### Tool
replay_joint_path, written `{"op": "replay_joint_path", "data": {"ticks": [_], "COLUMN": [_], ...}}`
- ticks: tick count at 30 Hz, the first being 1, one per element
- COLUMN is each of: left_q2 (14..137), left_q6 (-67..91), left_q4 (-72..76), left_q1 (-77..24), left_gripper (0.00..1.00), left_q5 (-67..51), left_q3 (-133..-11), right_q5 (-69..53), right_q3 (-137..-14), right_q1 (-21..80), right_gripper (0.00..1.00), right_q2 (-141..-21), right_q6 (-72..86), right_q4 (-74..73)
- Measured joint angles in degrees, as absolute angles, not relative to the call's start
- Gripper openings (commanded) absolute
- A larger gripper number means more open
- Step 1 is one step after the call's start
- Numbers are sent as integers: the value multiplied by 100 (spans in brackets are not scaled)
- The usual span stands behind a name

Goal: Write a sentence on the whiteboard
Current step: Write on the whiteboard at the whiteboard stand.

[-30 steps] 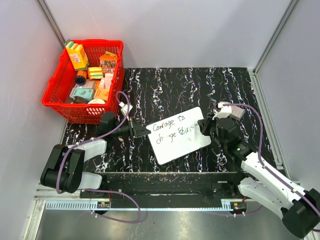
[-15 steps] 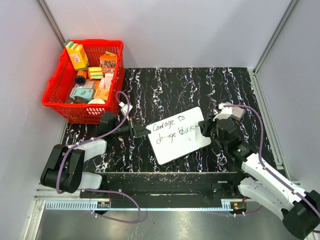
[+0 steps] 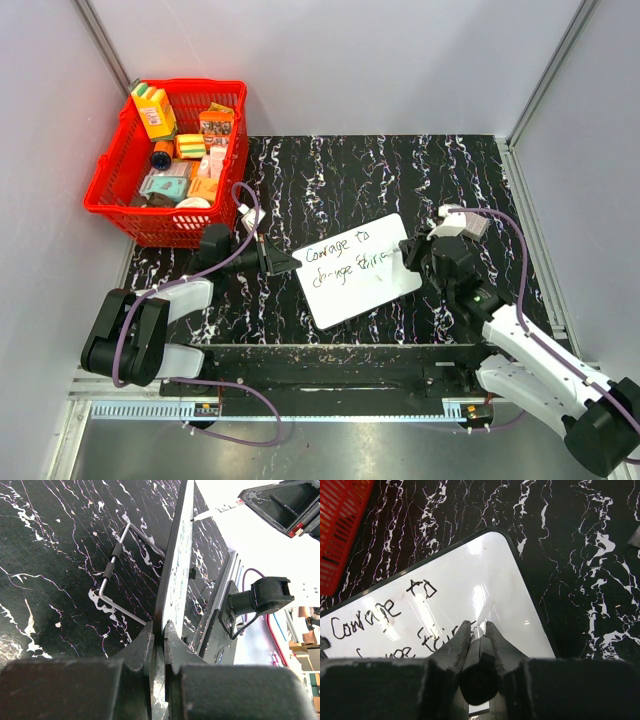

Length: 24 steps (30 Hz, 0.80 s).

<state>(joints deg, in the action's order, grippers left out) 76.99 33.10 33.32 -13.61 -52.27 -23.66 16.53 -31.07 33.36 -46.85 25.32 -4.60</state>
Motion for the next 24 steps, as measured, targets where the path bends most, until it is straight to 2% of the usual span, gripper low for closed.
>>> {"op": "replay_joint_path", "data": {"ticks": [12,24], "left_q2": [7699,7699], "left_q6": [3312,3312], "left_q4": [3332,3332], "left_q1": [-1361,-1361], "left_gripper": [0,0], "left_q5": [-5225,-5227], "left_q3": [-2366,-2366], "right_q5": [1745,1730], "right_q3": [-3352,-3240], "right_q1": [3336,3336], "right_gripper": [0,0], "right_q2": [-4980,-4790], "right_q6": [2410,2543], "right_q4": [-427,-598]}}
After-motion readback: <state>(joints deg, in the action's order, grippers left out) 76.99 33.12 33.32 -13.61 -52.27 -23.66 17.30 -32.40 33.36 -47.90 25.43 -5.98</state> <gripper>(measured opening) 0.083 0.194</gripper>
